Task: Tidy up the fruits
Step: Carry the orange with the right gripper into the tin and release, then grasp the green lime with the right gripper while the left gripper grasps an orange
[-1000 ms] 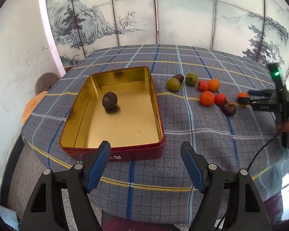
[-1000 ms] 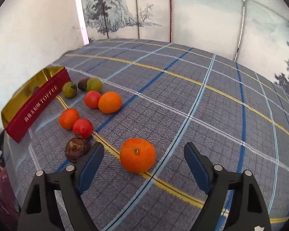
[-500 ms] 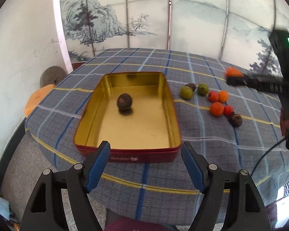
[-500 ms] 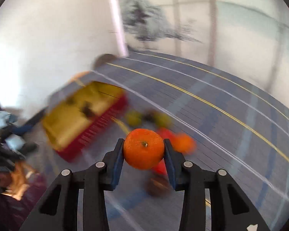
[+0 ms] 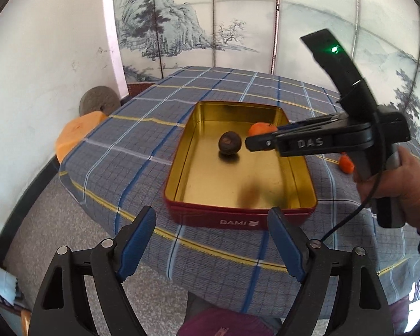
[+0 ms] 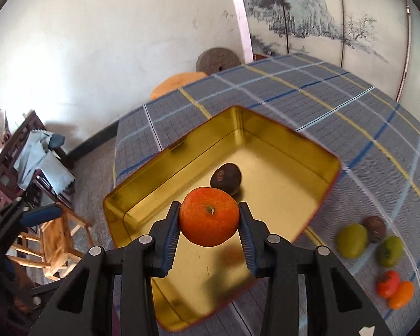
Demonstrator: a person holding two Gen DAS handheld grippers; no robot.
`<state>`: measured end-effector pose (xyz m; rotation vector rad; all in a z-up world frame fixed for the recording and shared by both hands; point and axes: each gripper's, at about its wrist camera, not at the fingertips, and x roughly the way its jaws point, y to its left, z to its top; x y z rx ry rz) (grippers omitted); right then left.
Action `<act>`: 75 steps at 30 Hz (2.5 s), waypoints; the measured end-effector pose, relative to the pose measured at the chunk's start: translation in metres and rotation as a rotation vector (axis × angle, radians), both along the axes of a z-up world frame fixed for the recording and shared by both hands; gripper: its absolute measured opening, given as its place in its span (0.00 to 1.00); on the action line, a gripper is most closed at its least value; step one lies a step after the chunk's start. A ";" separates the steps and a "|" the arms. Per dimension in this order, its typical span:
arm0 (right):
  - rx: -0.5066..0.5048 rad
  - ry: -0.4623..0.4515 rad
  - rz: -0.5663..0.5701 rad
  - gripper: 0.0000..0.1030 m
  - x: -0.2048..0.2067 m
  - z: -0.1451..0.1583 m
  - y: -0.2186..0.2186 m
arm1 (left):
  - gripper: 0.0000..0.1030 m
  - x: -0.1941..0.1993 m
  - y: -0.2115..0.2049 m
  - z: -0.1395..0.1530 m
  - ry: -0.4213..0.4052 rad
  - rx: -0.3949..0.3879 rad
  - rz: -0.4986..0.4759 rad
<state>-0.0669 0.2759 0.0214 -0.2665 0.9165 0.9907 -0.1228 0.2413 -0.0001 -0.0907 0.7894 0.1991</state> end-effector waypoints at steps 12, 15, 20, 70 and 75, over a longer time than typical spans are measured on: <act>0.116 0.007 -0.109 0.71 0.014 0.009 -0.011 | 0.80 0.005 0.010 -0.011 0.025 -0.046 0.000; 0.124 -0.025 -0.223 0.71 0.019 0.017 -0.053 | 0.80 0.005 0.011 -0.011 0.017 -0.052 -0.002; 0.035 0.016 -0.413 0.70 0.039 -0.006 -0.113 | 0.80 0.010 0.006 -0.018 0.041 -0.071 -0.025; 0.036 -0.034 -0.821 0.34 -0.023 -0.046 -0.408 | 0.80 0.188 -0.177 -0.015 0.205 -0.070 -0.468; 0.052 -0.033 -0.788 0.35 -0.026 -0.047 -0.404 | 0.78 0.203 -0.189 -0.034 0.227 -0.042 -0.452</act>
